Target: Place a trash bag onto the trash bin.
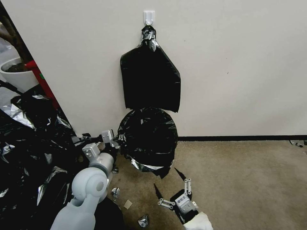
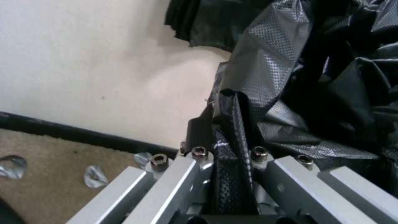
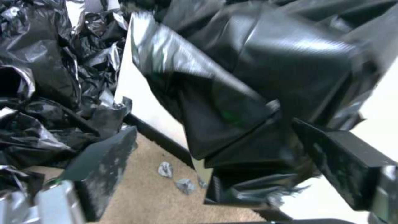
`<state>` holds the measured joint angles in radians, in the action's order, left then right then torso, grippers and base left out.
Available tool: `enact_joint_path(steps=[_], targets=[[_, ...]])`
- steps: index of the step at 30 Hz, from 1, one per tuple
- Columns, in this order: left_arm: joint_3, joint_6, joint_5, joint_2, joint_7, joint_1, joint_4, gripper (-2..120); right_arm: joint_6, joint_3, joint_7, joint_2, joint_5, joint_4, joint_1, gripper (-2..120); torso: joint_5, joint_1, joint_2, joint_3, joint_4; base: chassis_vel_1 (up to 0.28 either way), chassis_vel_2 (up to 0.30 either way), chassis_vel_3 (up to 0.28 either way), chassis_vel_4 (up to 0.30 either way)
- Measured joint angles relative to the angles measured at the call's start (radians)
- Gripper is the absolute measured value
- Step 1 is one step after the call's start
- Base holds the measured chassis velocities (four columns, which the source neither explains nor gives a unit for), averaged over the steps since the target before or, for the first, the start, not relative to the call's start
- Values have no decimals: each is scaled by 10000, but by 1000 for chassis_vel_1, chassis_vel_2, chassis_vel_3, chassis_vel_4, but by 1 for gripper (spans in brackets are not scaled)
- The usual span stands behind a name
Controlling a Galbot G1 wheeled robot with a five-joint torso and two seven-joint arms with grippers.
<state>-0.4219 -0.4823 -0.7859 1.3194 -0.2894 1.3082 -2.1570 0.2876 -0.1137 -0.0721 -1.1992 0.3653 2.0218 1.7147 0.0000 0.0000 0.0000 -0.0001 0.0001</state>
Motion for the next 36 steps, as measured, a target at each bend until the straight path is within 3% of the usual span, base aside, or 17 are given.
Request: enact_joint_path(steps=[11, 13, 15, 23, 26, 33, 36], targets=[[5, -170, -94, 149, -12, 372, -504, 3, 635, -32, -83, -192, 367, -307, -215, 56, 0, 0, 0, 0, -1, 0, 0, 0, 0], [6, -178, -100, 196, -78, 385, -543, 3, 889, -21, 201, -246, 361, -350, -307, 44, 0, 1, 0, 0, -1, 0, 0, 0, 0], [7, -181, -107, 204, -98, 386, -555, 3, 936, -21, 260, -256, 359, -371, -330, 43, -1, 0, 0, 0, -1, 0, 0, 0, 0], [28, -282, -372, 280, -323, 489, -760, 3, 1380, -233, 1983, -506, 421, -1200, -1093, 14, 0, 1, 0, 0, -1, 0, 0, 0, 0], [36, -384, -497, 301, -330, 614, -909, 3, 1365, -662, 2477, -719, 1103, -1766, -1608, 0, 1, 1, 0, 1, -1, 0, 0, 0, 0], [54, -515, -525, 330, -331, 938, -1142, 3, 1147, -2372, 2631, -1098, 4950, -1931, -1957, 0, -1, 1, 0, 1, -1, 0, 0, 0, 0], [55, -519, -524, 327, -324, 971, -1155, 3, 1172, -2589, 2487, -1028, 5326, -1713, -1836, 0, 0, 1, 0, 0, -1, 0, 0, 0, 0]])
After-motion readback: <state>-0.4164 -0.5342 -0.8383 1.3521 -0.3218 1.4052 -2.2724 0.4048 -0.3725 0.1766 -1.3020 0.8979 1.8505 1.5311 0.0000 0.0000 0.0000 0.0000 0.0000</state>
